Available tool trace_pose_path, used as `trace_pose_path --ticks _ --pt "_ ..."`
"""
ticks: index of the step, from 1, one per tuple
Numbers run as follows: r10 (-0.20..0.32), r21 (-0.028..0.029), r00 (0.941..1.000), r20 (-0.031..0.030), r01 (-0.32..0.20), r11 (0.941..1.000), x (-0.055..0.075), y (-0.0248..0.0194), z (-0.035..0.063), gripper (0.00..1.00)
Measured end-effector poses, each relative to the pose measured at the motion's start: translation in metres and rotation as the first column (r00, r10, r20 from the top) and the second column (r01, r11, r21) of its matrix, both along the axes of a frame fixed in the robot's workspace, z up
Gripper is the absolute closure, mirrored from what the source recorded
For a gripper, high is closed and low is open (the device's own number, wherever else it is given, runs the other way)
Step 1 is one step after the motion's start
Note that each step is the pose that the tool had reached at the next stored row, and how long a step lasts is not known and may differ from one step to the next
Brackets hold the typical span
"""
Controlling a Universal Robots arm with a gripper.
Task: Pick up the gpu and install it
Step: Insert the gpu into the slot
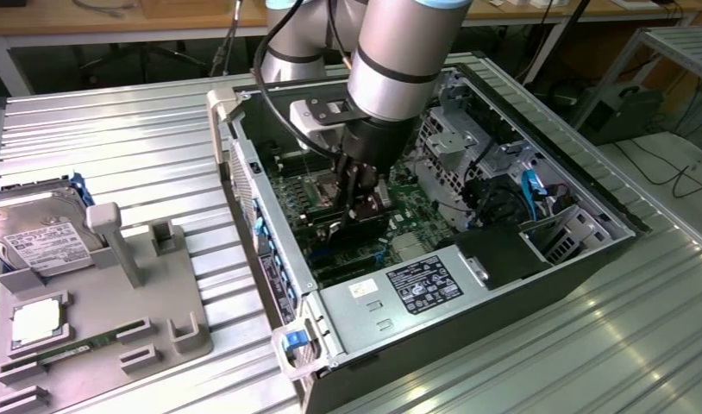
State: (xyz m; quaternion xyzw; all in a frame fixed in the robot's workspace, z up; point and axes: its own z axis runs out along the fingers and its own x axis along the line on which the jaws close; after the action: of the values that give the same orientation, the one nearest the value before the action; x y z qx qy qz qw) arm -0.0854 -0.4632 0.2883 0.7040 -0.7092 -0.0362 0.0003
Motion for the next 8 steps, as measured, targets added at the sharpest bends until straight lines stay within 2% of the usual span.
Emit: trace_pose_path --ticks 1,3,5,6,8 --pt "0.000 -0.0001 1.0000 -0.0001 0.000 1.0000 0.0000 0.0000 0.0001 0.66" --pt "0.000 -0.0001 1.0000 0.0000 0.000 1.0000 0.0000 0.0000 0.0000 0.79" --pt "0.000 -0.0001 1.0000 -0.0001 0.000 1.0000 0.0000 0.0000 0.0001 0.79" --pt "0.000 -0.0001 1.0000 -0.0001 0.000 1.0000 0.0000 0.0000 0.0001 0.89" --pt "0.000 -0.0001 1.0000 -0.0001 0.000 1.0000 0.0000 0.0000 0.0001 0.89"
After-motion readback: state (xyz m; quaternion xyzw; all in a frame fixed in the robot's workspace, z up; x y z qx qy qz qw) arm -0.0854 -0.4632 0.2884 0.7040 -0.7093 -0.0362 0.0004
